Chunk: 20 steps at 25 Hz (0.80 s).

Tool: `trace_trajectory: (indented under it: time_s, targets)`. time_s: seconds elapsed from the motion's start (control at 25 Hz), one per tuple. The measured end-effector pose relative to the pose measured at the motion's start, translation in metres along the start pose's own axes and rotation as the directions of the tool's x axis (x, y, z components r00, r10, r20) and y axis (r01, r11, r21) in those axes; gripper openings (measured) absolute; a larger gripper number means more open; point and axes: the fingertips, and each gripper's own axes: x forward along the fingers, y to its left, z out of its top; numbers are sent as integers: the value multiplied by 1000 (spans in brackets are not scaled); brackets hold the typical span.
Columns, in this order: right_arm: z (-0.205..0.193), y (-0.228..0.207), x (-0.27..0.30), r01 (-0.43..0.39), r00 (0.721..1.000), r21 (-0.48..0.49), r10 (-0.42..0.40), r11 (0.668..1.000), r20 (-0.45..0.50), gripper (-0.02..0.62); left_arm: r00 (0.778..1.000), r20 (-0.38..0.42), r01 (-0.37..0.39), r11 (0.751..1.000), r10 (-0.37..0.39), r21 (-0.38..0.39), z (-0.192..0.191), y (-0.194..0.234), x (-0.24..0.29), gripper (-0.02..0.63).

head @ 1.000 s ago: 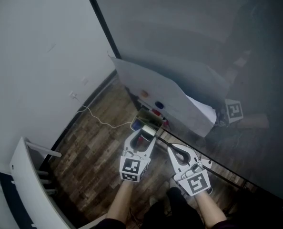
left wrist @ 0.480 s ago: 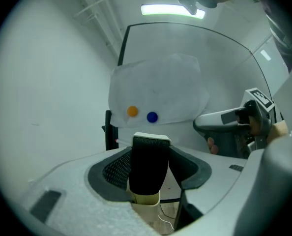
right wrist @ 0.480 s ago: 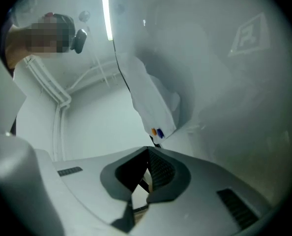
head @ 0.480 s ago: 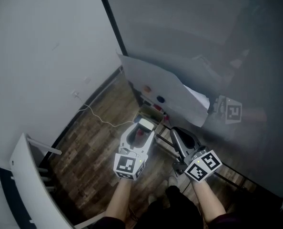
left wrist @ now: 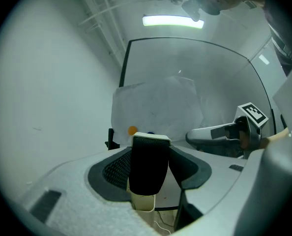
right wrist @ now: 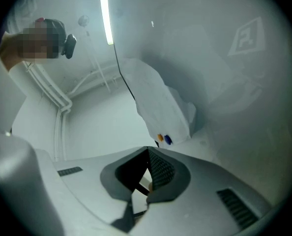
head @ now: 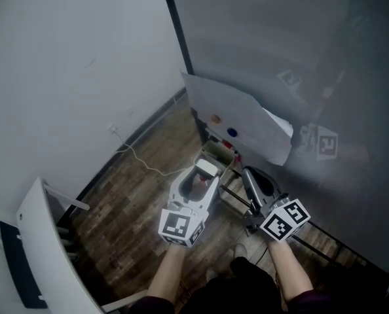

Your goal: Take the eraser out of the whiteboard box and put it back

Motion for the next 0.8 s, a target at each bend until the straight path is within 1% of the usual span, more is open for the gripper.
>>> trace_trajectory:
  time_s: [0.2, 0.4, 0.64, 0.8]
  targets:
    - [3, 11, 2, -23, 1000, 11, 23, 1000, 5, 3, 999, 45, -5, 1000, 7, -27, 17, 2, -11, 224]
    - [18, 30, 0, -55, 998, 5, 55, 998, 27, 3, 993, 118, -13, 999, 17, -38, 53, -1, -33, 224]
    - [47, 71, -11, -97, 991, -16, 98, 995, 88, 3, 977, 215, -10, 1000, 13, -12, 99, -9, -73, 224]
    - [65, 100, -22, -128, 981, -32, 131, 991, 141, 3, 965, 260, -12, 1000, 8, 14, 124, -14, -100, 224]
